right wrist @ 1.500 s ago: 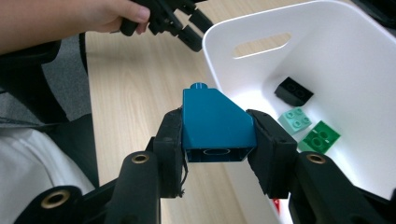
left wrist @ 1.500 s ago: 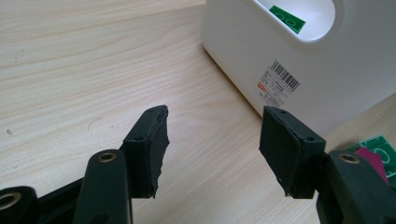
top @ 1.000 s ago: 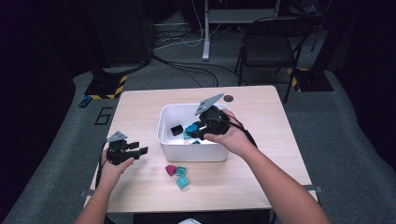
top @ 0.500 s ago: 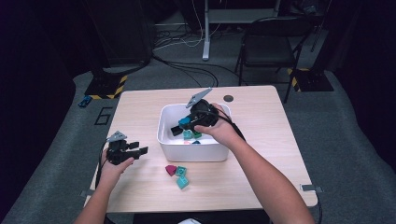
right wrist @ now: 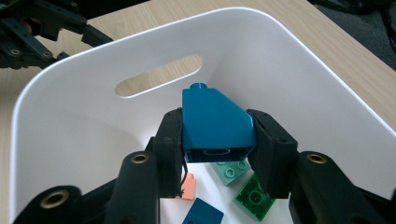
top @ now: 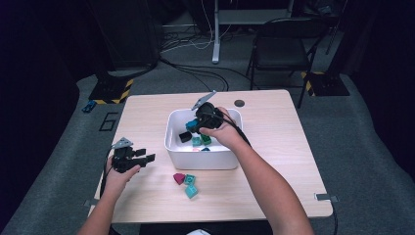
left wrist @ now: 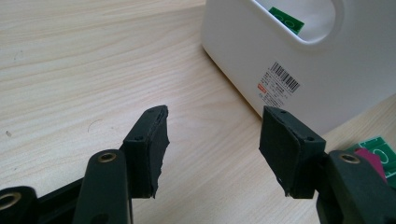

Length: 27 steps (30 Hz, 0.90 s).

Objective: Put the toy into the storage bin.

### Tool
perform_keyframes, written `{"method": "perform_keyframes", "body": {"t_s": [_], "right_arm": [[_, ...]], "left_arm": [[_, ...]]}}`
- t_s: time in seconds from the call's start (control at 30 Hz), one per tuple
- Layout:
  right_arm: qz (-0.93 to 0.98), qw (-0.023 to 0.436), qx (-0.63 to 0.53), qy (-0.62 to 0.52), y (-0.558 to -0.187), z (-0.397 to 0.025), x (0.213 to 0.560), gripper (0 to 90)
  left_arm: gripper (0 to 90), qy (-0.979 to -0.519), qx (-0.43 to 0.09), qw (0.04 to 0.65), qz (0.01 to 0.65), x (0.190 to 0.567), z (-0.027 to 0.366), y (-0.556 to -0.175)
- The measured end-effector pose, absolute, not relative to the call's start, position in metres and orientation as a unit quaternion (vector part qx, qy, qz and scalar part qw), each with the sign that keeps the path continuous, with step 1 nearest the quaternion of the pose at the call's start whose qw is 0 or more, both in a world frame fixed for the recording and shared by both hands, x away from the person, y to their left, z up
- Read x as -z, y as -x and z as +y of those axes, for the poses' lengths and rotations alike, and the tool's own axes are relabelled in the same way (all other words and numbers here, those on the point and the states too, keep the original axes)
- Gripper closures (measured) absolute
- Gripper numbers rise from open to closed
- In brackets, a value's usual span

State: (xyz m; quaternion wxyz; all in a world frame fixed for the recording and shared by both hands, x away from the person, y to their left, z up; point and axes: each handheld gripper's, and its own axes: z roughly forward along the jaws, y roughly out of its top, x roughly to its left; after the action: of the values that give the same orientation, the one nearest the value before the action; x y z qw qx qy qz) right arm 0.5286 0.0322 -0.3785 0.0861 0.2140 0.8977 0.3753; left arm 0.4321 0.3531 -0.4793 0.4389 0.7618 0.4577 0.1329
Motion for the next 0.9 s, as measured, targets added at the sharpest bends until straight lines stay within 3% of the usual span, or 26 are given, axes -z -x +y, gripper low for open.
{"method": "perform_keyframes", "body": {"t_s": [0.37,0.9], "right_arm": [[0.899,0.092,-0.37,-0.216,-0.529,0.04,0.385,50.6],[0.895,0.1,-0.398,-0.175,-0.485,0.024,0.348,48.8]], "left_arm": [[41.6,-0.759,-0.135,0.442,0.459,0.479,0.353,-0.432],[41.6,-0.761,-0.135,0.438,0.459,0.479,0.353,-0.432]]}}
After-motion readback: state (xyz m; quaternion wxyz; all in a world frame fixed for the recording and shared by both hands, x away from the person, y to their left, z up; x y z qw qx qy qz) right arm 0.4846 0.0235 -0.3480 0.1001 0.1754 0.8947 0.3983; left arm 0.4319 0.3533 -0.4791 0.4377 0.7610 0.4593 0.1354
